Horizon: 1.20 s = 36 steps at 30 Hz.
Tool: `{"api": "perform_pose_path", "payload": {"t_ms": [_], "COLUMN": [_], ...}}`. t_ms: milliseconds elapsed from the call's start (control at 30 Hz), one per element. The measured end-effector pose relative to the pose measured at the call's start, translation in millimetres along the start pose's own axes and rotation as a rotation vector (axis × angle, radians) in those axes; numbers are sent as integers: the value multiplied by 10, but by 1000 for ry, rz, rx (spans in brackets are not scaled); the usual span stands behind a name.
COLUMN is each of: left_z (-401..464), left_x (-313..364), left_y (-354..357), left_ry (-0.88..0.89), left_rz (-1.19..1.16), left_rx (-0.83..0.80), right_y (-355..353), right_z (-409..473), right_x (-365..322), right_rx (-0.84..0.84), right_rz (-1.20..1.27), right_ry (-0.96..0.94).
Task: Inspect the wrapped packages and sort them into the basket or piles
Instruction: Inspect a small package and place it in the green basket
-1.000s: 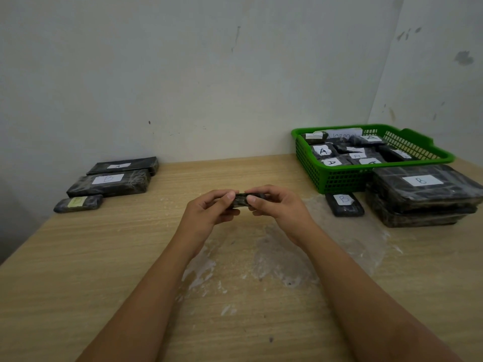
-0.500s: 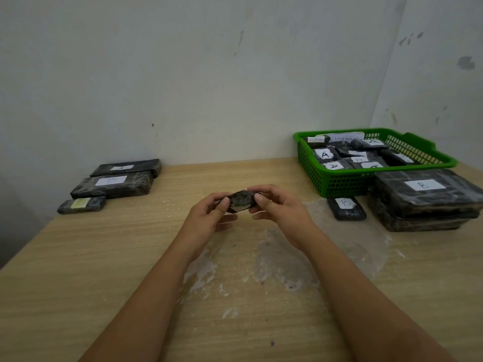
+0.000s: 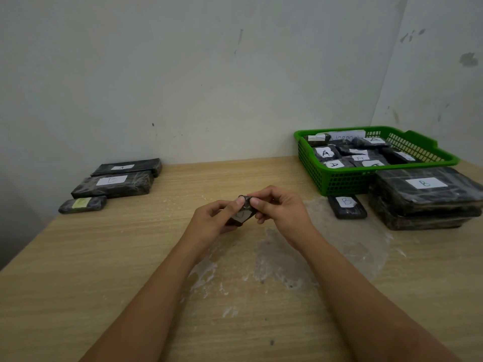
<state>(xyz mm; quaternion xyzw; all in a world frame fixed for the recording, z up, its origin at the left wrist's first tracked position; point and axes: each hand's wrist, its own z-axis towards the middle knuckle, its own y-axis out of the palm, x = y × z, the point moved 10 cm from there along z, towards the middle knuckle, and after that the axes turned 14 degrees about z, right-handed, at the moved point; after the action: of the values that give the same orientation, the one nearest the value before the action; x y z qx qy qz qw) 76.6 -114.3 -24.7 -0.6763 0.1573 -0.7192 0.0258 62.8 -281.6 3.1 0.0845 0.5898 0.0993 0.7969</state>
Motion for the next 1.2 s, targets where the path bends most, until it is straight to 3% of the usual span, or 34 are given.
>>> {"api": "perform_pose_path", "payload": {"t_ms": [500, 1200], "left_z": [-21, -55], "left_x": [-2, -12], "left_y": [80, 108], "left_ry": [-34, -68], "left_rz": [-63, -129], "left_rx": [-51, -22], "right_y": [23, 55], "right_z": [-12, 11], "right_x": [-70, 99], "right_rx": [-9, 14], "right_rz": [-36, 128], "right_ry": [-17, 53]}}
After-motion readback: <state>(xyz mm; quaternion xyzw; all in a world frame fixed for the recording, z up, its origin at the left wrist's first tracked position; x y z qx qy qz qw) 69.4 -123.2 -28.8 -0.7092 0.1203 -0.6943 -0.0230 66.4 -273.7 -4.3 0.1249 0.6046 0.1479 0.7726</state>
